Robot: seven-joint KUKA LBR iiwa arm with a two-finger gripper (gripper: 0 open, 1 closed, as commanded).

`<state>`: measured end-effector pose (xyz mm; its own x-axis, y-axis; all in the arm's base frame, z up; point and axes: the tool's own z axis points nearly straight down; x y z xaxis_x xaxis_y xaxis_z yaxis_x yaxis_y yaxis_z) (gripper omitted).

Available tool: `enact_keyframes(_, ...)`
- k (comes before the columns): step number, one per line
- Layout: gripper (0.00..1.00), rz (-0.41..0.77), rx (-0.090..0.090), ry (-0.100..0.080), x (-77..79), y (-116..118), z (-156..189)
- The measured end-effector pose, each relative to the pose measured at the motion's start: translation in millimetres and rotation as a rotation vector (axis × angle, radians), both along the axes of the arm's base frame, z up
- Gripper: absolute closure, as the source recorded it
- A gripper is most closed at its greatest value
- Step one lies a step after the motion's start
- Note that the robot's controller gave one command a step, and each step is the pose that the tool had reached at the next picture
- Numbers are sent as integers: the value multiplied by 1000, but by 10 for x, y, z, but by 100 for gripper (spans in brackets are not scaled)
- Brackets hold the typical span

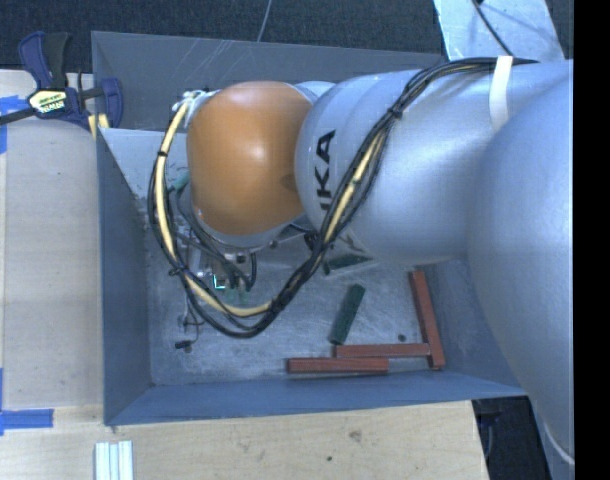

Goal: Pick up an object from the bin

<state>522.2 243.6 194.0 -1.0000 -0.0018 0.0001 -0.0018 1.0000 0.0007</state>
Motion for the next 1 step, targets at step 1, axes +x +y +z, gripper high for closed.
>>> enact_keyframes(1, 0, -3, 1, -2, 10, -5, 11)
